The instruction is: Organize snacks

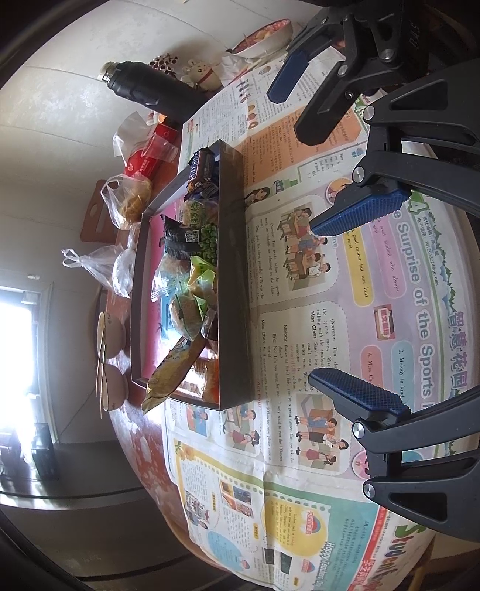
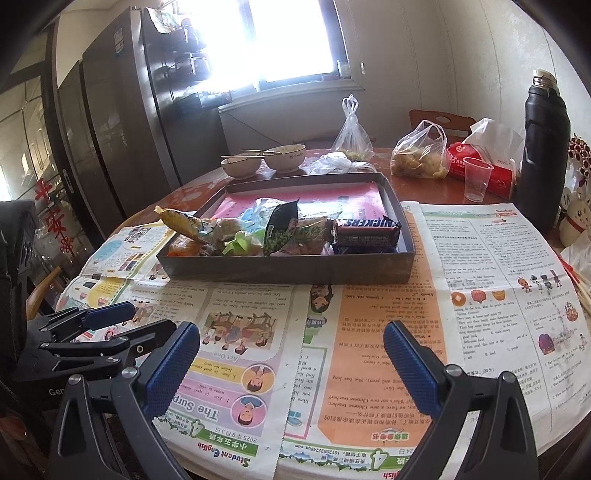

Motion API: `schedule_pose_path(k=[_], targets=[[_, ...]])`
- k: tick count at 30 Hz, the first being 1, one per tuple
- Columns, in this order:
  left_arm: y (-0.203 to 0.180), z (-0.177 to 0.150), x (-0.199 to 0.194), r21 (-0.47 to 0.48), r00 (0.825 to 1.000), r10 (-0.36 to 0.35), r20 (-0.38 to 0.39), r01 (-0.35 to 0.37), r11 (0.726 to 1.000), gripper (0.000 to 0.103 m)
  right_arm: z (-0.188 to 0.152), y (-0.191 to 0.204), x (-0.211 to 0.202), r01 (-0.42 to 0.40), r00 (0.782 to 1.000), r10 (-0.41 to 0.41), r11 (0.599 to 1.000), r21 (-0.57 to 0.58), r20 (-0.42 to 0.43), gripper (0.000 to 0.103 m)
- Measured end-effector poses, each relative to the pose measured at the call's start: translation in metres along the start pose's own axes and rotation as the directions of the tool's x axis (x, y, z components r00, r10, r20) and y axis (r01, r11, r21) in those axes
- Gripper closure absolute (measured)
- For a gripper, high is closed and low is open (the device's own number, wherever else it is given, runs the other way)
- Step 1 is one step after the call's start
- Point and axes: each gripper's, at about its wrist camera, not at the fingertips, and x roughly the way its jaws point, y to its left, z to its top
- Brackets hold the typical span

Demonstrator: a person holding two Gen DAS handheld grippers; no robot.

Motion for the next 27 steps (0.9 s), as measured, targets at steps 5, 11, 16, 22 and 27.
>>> schedule_pose_path(k=[5,11,16,22,27], targets=[[0.0013,0.0001,0.0003,-0.005,1.0,0.005,0.0,-0.005,1.0,0.028,-0.0018,0.0019,0.0016,0.002,1.0,-0.002,1.0,-0.002,-0.003,0.002],[0.0021,-0.0003,0.0018,-0.003,1.0,0.016,0.001,-0.016,1.0,0.028,-0.0023,0.0008,0.0017,0.01,1.0,-0.01,1.0,-0.003,0.004,0.002],[0.0027,0.001,0.0026,0.002,1.0,0.022,0.002,-0.022,1.0,0.028,-0.0017,-0.0014,0.0041,0.015,1.0,-0.015,1.0,0.004,0.001,0.002],[0.0044,0.001,0.0045,-0.003,1.0,0.021,-0.005,-0.021,1.0,0.028,-0.0023,-0.0025,0.0056,0.015,1.0,-0.015,1.0,0.009,-0.004,0.002],[0.0049,0.0012,0.0052,-0.001,1.0,0.023,-0.007,-0.023,1.0,0.028,-0.0021,-0.0035,0.0061,0.018,1.0,-0.018,1.0,0.009,-0.002,0.002]])
